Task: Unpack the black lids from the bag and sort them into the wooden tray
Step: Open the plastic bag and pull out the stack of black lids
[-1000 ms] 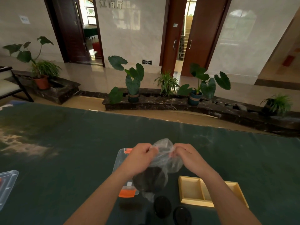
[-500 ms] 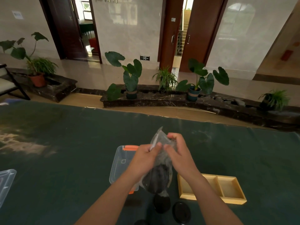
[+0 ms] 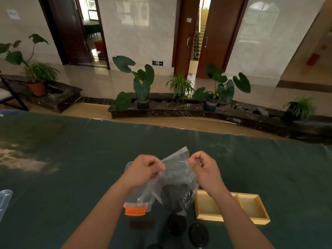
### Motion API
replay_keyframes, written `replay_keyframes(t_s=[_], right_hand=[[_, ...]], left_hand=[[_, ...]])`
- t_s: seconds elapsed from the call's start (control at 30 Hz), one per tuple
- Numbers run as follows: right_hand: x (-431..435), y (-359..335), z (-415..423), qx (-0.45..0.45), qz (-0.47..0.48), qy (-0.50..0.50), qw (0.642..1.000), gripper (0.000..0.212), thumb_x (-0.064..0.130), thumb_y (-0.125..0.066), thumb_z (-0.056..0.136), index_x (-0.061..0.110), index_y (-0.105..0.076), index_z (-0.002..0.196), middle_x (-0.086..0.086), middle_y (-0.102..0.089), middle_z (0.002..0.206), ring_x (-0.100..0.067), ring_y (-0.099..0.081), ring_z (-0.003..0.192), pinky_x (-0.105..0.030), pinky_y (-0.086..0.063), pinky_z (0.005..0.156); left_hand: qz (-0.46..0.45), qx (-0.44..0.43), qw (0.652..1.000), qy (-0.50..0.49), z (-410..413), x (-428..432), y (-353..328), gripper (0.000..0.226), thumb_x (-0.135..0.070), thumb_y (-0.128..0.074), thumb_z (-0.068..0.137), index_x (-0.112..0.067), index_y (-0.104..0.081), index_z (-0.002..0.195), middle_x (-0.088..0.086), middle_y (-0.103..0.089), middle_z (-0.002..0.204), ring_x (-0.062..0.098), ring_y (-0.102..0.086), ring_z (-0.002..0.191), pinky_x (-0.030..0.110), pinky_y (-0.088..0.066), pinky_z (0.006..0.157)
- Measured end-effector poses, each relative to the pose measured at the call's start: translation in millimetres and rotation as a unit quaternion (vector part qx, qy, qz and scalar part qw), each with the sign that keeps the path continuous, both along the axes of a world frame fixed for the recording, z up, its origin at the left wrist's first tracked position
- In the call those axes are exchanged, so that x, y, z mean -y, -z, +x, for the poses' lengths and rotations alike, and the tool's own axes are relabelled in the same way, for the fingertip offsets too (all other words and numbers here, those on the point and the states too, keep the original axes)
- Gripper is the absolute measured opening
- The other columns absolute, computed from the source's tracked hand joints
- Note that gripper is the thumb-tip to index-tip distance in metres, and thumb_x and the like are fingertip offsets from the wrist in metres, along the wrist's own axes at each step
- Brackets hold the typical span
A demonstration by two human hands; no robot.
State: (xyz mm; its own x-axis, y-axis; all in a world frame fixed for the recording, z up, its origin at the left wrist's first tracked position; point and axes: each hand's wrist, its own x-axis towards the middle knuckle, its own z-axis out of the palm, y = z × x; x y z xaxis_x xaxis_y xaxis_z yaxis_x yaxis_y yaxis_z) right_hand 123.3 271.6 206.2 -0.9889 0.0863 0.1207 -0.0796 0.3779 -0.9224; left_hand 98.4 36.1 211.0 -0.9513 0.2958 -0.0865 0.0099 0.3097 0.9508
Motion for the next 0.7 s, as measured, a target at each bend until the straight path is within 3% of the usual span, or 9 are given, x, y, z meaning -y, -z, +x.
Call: replay_keyframes(t_s=[0.07,0.13,0.2,0.23,0.3,0.37,0.47,0.6,0.7], right_hand=[[-4.5,3.6,-2.9,-0.005,0.008,0.019,1.0,0.013,0.019,-0.064,0.101,0.02,-0.064,0.088,-0.011,-0.063,0.083,-0.002,-0.053,0.07,-0.032,-0.049,0.072],[-4.9,8.0,-4.3,0.017,0.062,0.012,0.998,0.004,0.029,-0.063,0.101,0.031,-0.064,0.098,0.011,-0.064,0.1,-0.002,-0.057,0.099,-0.037,-0.048,0.092],[-0.7,11.2,-1.0,0.01,0.138,0.027,0.99,0.012,0.037,-0.061,0.1,0.039,-0.059,0.112,0.02,-0.056,0.122,-0.007,-0.047,0.124,-0.039,-0.037,0.106],[2.5,9.7,3.1,-0.007,0.141,0.05,0.989,0.012,0.038,-0.062,0.099,0.036,-0.059,0.111,0.017,-0.057,0.122,-0.008,-0.048,0.121,-0.038,-0.038,0.104],[10.2,1.5,13.6,-0.009,0.067,0.064,0.996,0.018,0.04,-0.066,0.096,0.023,-0.061,0.093,0.002,-0.065,0.096,-0.012,-0.061,0.091,-0.039,-0.052,0.084],[18.1,-3.5,23.6,0.077,0.005,-0.026,0.997,0.036,0.048,-0.073,0.09,0.013,-0.064,0.084,-0.011,-0.07,0.08,-0.013,-0.065,0.07,-0.038,-0.054,0.071],[27.3,5.2,32.4,0.158,0.041,-0.148,0.975,0.044,0.051,-0.086,0.073,0.013,-0.07,0.088,-0.007,-0.075,0.081,-0.009,-0.067,0.07,-0.033,-0.054,0.068],[26.9,15.1,37.3,0.157,0.033,-0.176,0.971,0.018,0.03,-0.082,0.087,0.015,-0.075,0.094,-0.005,-0.078,0.084,-0.013,-0.07,0.073,-0.037,-0.06,0.072],[21.8,17.2,41.5,0.183,0.023,-0.167,0.968,0.024,0.022,-0.078,0.092,0.001,-0.067,0.091,-0.011,-0.079,0.084,-0.018,-0.075,0.072,-0.035,-0.061,0.069]], left_hand=[[0.146,0.12,0.979,0.071,8.7,-0.2,-5.0,0.012,-0.007,-0.067,0.095,0.001,-0.075,0.089,0.012,-0.07,0.076,0.015,-0.059,0.058,0.025,-0.047,0.056],[0.175,0.139,0.972,0.071,13.2,-6.9,-2.1,0.008,-0.004,-0.072,0.09,0.0,-0.071,0.083,0.011,-0.067,0.069,0.014,-0.055,0.051,0.022,-0.043,0.049],[0.196,0.152,0.969,0.017,15.2,-18.6,3.4,0.013,-0.005,-0.077,0.083,-0.005,-0.065,0.076,0.01,-0.063,0.064,0.012,-0.052,0.046,0.02,-0.039,0.043],[0.209,0.159,0.965,0.0,16.6,-24.0,5.4,0.015,-0.008,-0.078,0.08,-0.006,-0.064,0.075,0.01,-0.062,0.064,0.012,-0.052,0.046,0.02,-0.039,0.042],[0.225,0.167,0.96,-0.024,20.4,-32.2,10.4,0.016,-0.006,-0.075,0.085,-0.008,-0.063,0.074,0.008,-0.061,0.063,0.011,-0.051,0.048,0.021,-0.037,0.043],[0.246,0.178,0.952,-0.043,24.6,-39.1,14.8,0.018,-0.002,-0.069,0.091,-0.009,-0.063,0.076,0.007,-0.061,0.064,0.012,-0.051,0.049,0.022,-0.037,0.044],[0.283,0.2,0.936,-0.064,34.3,-50.4,18.0,0.018,-0.001,-0.068,0.091,-0.008,-0.067,0.075,0.012,-0.066,0.071,0.019,-0.062,0.06,0.028,-0.051,0.052],[0.305,0.221,0.923,-0.077,43.6,-53.8,25.0,0.018,-0.006,-0.072,0.089,-0.005,-0.061,0.074,0.012,-0.064,0.066,0.019,-0.062,0.055,0.027,-0.053,0.046],[0.284,0.222,0.93,-0.067,46.3,-48.1,34.1,0.018,-0.013,-0.07,0.093,-0.009,-0.061,0.078,0.008,-0.062,0.063,0.016,-0.054,0.053,0.024,-0.045,0.048]])
